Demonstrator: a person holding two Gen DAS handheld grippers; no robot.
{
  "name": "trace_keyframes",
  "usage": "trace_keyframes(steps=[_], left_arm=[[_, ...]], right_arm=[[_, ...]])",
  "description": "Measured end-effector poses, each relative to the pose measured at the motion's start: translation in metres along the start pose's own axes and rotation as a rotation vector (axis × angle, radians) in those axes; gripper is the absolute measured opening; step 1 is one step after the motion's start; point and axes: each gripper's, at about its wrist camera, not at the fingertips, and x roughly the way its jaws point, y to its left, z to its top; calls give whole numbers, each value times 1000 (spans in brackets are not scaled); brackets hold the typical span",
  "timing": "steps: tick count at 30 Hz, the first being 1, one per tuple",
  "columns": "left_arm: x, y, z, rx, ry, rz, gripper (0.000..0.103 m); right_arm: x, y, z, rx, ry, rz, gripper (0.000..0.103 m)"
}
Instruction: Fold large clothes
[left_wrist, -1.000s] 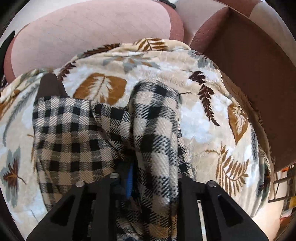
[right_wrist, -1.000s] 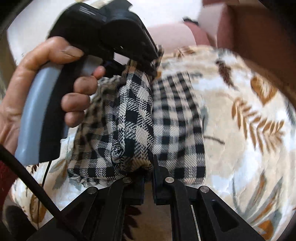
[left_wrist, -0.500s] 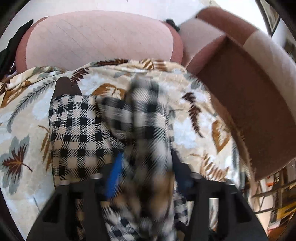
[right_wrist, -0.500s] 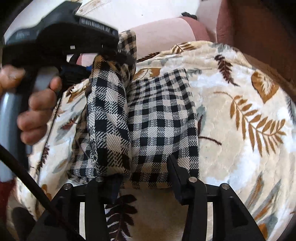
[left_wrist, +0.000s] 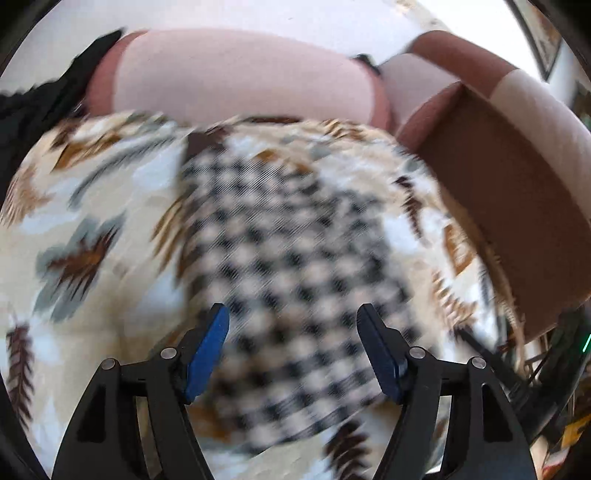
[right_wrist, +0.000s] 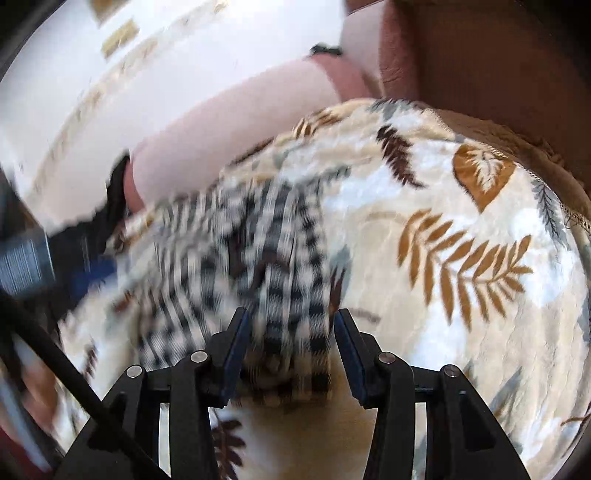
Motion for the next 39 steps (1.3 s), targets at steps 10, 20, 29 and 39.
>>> trace_keyframes(steps=[10, 20, 29, 39], left_arm=[[-21, 42, -61, -36, -7, 84, 71], [-13, 9, -61, 119, -35, 170, 71], [30, -8, -52, 114, 14, 148, 71], [63, -11, -66, 101, 125, 147, 71]], right_arm=[[73, 31, 46, -27, 103, 210, 49], [151, 49, 62, -24, 237, 263, 3], [129, 38, 80, -11, 118, 158, 2], [163, 28, 68, -53, 199, 18, 2]])
